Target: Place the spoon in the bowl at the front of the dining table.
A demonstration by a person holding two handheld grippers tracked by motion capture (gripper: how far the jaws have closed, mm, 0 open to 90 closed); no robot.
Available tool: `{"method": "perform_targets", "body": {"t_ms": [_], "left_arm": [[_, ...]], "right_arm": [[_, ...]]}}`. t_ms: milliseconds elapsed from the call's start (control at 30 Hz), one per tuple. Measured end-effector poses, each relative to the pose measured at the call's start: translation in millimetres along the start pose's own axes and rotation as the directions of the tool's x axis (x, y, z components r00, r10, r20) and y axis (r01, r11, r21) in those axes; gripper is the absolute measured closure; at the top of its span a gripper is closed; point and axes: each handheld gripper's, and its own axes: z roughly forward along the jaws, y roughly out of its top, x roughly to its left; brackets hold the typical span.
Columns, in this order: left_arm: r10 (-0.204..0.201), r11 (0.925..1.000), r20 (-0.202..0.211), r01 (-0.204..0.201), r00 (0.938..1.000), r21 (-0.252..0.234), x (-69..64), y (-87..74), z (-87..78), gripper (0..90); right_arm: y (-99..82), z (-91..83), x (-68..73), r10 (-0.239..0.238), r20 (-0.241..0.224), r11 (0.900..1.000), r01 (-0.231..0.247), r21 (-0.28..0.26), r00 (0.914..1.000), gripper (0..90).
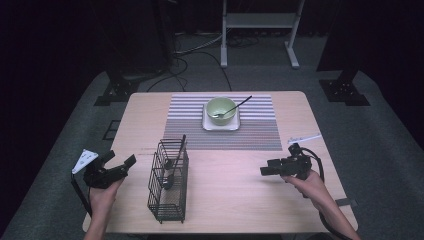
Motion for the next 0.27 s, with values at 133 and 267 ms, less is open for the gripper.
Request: {"method": "perform_targets", "body": {"t_ms": [133, 267], "left_arm": [[0.002, 1.0000, 0.002, -0.002, 1.0000, -0.003, 0.6, 0.6, -0.2, 1.5], [-0.001, 1.0000, 0.003, 0.001, 1.0000, -0.006, 1.1, 1.5, 0.9, 1.5]], "right_arm": [[-7.1, 1.0, 1.5, 0.002, 0.004, 1.0000, -0.002, 0.006, 1.0000, 15.8], [-10.9, 1.2, 3.6, 0.004, 0.000, 1.0000, -0.004, -0.002, 1.0000, 15.8]]}}
